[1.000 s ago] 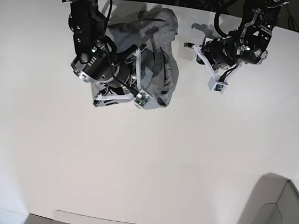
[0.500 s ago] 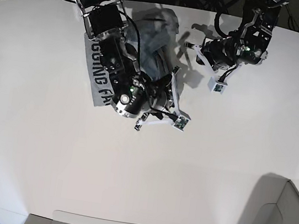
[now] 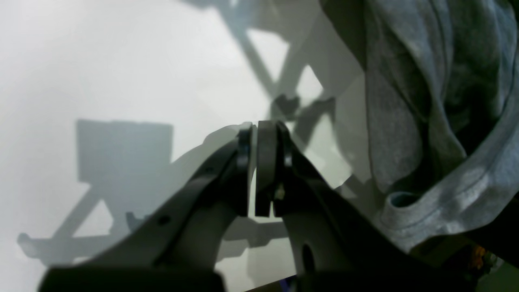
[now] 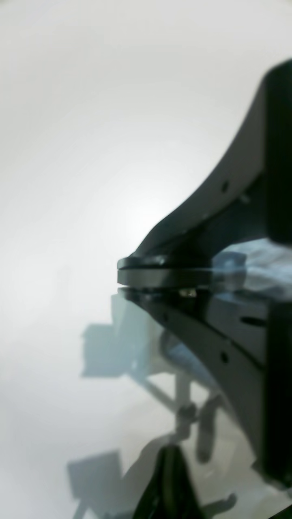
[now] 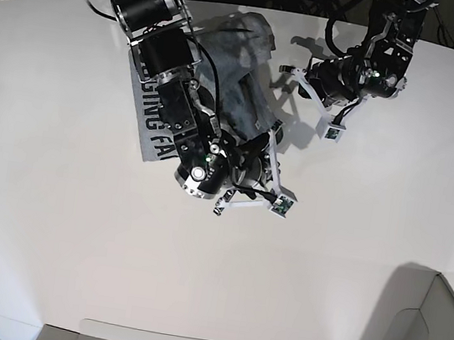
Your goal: Fold the T-shirt properly
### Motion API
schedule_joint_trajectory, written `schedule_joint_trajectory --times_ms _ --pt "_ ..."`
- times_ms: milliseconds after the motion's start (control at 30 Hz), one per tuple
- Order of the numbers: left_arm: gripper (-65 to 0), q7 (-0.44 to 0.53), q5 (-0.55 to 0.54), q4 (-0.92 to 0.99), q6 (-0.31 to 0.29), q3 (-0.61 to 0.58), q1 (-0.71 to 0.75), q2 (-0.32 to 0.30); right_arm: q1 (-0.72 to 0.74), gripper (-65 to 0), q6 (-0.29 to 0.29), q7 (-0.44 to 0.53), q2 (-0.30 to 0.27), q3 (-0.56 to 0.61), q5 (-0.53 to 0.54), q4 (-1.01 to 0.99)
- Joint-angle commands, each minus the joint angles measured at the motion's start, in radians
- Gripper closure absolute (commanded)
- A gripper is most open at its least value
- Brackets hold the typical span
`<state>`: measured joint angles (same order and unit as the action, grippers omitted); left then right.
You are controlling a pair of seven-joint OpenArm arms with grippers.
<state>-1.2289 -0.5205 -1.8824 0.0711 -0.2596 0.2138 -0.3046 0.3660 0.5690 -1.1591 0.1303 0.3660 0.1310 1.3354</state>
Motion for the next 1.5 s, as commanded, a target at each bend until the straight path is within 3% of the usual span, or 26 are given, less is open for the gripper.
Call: schedule_joint_trajectory --times_ms 0,67,167,267,333,533,700,833,967,1200,1367,1467 --pt "-2.0 0.007 -0.003 -0.016 0.002 0.006 -0.004 -0.005 0.017 0.0 0.006 -0.02 0.004 0.0 0.011 0.028" --pt "-2.0 0.007 -0.003 -0.016 0.002 0.006 -0.004 -0.006 0.008 0.0 0.012 -0.084 -0.001 0.0 0.011 0.056" --pt "-1.8 0.007 -0.008 -0.019 0.002 0.052 -0.001 -0.003 -0.04 0.0 0.01 -0.123 -0.068 -0.017 0.015 0.207" --pt "-1.8 0.007 -0.01 -0.044 -0.004 0.105 -0.006 0.005 -0.097 0.0 0.006 -0.091 -0.12 -0.137 0.009 0.39" --pt "-1.7 0.008 -0.011 -0.087 -0.006 0.075 -0.007 0.003 -0.106 0.0 0.006 -0.091 -0.151 -0.232 0.009 0.441" --pt "0.0 0.01 -0.011 -0.144 -0.006 -0.189 -0.135 0.0 -0.137 0.0 0.007 -0.183 -0.306 -0.451 0.009 0.425" --pt "0.0 0.01 -0.007 -0.144 -0.006 -0.433 -0.231 0.0 -0.273 0.0 0.012 -0.152 -0.4 -0.556 0.011 0.422" --pt "0.0 0.004 -0.005 -0.113 -0.006 -0.633 -0.307 0.0 -0.396 0.0 0.013 -0.092 -0.43 -0.557 0.011 0.422" --pt "0.0 -0.002 -0.005 0.004 -0.006 -0.734 -0.354 -0.001 -0.467 0.0 0.013 -0.046 -0.429 -0.467 0.012 0.407" --pt "0.0 0.001 -0.003 0.174 0.002 -0.708 -0.39 -0.001 -0.513 0.0 0.013 0.047 -0.416 -0.232 0.014 0.415" --pt "0.0 0.008 -0.003 0.208 0.002 -0.419 -0.391 -0.001 -0.511 0.0 0.013 0.054 -0.366 -0.112 0.014 0.439" --pt "0.0 0.011 -0.003 0.217 0.002 -0.237 -0.394 0.005 -0.513 0.0 0.013 0.054 -0.363 -0.015 0.014 0.471"
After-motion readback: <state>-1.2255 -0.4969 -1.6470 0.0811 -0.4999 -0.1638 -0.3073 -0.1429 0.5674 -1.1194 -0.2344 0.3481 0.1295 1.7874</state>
